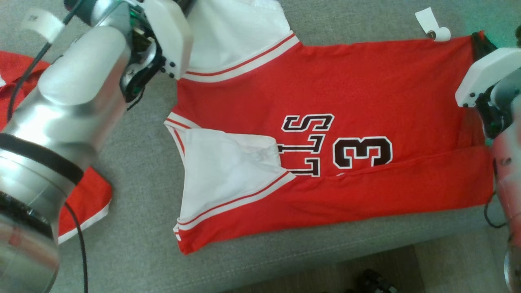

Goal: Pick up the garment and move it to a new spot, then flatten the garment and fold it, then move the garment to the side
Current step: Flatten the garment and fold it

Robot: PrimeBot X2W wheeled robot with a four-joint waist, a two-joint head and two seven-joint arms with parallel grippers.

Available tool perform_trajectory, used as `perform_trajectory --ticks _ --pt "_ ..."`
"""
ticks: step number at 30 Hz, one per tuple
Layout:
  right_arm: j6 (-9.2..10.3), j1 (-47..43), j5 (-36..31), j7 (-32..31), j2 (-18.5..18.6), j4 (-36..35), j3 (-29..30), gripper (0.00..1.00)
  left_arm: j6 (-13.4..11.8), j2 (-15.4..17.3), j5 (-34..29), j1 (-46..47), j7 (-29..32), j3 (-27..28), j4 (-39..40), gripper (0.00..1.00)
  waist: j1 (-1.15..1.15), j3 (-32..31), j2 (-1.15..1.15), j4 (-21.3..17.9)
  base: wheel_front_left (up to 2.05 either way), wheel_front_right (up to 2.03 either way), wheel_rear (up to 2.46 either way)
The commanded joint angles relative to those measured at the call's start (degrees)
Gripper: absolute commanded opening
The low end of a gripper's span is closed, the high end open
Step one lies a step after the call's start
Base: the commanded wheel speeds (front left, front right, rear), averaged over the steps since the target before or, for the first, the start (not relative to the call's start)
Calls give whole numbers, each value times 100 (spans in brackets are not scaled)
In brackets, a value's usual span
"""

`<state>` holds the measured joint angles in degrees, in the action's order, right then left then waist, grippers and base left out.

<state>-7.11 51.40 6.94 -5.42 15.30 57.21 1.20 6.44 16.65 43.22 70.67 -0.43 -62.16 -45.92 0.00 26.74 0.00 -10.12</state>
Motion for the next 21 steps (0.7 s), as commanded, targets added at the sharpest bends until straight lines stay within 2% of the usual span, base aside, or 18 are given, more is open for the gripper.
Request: perform_trajectory --ticks 1,10,21 --pt "-37 197 82 138 112 -134 -45 0 -63 215 42 338 -83 223 71 0 0 -10 0 4 0 0 0" --pt "-37 601 742 688 127 -285 -322 0 -404 238 141 656 -589 587 -111 0 0 34 0 70 0 0 0" --pt "-37 1261 1315 1390 175 -321 -650 0 -635 85 80 1005 -1255 818 -451 0 0 104 0 192 0 0 0"
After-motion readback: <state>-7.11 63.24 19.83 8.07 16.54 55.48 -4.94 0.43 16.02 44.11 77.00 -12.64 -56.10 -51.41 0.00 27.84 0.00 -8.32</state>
